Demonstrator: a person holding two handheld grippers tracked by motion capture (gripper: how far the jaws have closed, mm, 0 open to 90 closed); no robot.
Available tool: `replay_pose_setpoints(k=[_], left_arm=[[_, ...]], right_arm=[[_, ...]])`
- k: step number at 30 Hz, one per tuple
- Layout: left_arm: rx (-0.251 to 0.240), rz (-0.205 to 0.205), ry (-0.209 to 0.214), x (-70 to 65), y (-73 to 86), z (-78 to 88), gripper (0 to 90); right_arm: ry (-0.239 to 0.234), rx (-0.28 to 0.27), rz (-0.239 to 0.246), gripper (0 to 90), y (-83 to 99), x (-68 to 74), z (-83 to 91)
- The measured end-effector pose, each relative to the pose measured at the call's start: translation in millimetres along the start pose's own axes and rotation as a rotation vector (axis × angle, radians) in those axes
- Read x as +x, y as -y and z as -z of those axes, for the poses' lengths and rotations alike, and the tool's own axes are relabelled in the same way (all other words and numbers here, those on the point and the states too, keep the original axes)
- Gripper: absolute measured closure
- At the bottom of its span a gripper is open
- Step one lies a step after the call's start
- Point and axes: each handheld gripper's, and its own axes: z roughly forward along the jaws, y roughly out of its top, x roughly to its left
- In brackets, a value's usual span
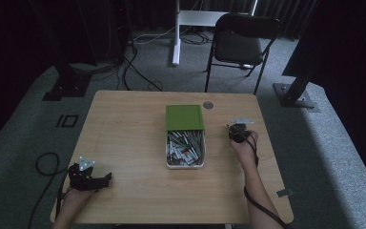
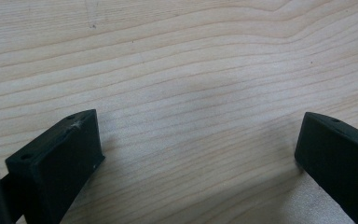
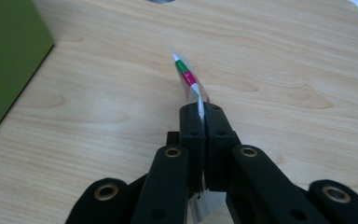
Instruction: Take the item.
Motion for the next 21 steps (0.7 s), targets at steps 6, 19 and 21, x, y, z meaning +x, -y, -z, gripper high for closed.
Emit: replay_pose_setpoints(k=[6,19,21], left_arm=[[0.000,0.000,0.000,0.0,0.0,0.0,1.3],[0.001,0.000,0.000,0.0,0.0,0.0,1.3],[0.000,0.000,0.000,0.0,0.0,0.0,1.3]], right_arm=[[-0.036,0.004,-0.015,87.3,8.1,10.4,-5.5],[-0.094,-0.002,-0.036,70.3,19.3,26.0,-11.5],[-0.138,-0.001,-0.048,63.0,19.4,27.7,-10.2]])
